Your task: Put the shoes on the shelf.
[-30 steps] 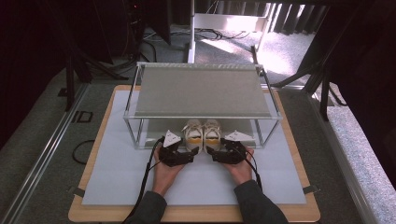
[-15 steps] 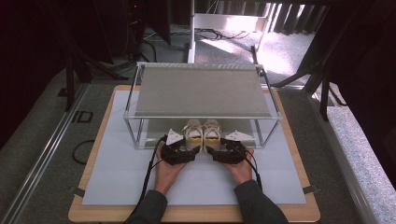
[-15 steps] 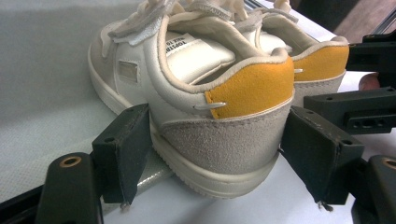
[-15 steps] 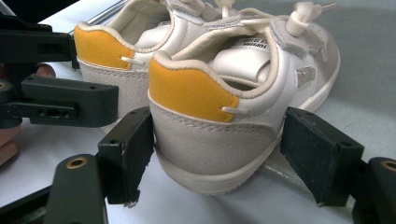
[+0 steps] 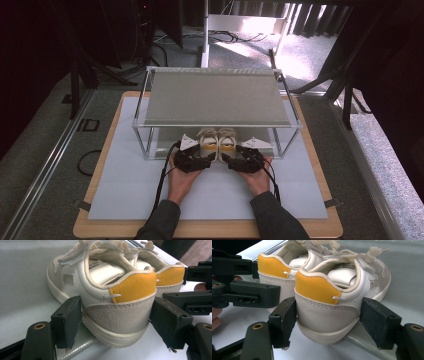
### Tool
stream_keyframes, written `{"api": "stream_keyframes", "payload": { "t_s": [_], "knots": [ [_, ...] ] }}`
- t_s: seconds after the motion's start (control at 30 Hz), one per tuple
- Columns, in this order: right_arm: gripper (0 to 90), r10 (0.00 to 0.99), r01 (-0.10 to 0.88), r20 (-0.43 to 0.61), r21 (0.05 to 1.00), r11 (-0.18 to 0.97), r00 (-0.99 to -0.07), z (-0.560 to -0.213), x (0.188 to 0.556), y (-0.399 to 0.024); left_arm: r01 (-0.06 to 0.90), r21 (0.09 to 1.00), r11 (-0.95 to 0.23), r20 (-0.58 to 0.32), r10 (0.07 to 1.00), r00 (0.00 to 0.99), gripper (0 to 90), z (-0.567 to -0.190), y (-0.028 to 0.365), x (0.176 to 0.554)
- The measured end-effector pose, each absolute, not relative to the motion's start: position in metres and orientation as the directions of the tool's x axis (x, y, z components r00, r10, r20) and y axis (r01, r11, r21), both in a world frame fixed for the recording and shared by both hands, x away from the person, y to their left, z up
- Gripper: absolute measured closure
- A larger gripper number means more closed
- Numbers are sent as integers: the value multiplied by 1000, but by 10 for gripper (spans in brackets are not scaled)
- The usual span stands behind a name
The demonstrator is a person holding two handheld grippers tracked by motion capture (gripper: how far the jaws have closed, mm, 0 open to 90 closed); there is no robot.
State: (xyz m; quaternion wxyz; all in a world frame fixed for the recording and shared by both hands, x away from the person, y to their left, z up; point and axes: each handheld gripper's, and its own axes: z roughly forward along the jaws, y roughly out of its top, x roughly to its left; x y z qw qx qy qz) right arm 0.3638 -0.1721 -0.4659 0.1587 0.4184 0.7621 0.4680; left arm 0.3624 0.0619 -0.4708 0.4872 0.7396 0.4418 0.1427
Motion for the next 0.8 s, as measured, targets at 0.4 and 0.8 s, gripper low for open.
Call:
{"api": "stream_keyframes", "payload": {
  "t_s": [0.4,0.8],
  "knots": [
    [309,794,483,129,847,224,-595,-469,385,-172,520,847,-116,-223,810,543,264,-474,56,383],
    [321,808,484,77,832,271,-584,-472,393,-165,534,837,-123,-203,836,510,263,-480,51,394]
  ]
}}
